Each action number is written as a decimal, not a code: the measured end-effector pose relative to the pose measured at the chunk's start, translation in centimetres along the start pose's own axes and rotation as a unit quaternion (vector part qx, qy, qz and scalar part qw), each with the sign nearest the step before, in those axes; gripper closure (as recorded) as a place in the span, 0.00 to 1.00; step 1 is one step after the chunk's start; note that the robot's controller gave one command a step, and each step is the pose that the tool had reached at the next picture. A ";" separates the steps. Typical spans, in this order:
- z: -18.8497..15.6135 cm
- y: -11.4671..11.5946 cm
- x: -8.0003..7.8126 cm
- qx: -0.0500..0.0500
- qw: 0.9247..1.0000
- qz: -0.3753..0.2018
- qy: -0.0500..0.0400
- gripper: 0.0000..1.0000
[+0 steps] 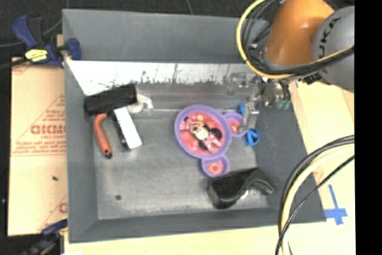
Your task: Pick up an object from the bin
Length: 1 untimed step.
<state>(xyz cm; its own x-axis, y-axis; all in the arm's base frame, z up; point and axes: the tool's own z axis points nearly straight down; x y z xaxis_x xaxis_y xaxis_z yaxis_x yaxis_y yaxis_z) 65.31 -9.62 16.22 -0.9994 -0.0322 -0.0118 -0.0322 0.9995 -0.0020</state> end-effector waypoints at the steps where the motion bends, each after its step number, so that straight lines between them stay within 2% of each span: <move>1: 4.7 -1.1 -0.1 0.001 1.000 -0.018 0.001 0.00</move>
Offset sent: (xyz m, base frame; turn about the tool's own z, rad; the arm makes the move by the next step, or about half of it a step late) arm -0.0020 0.0048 -0.0922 0.1237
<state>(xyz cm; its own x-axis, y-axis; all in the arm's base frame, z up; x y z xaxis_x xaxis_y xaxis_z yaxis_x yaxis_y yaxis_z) 65.47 -10.68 11.51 -0.9977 -0.0678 -0.0088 -0.0678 0.9977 -0.0036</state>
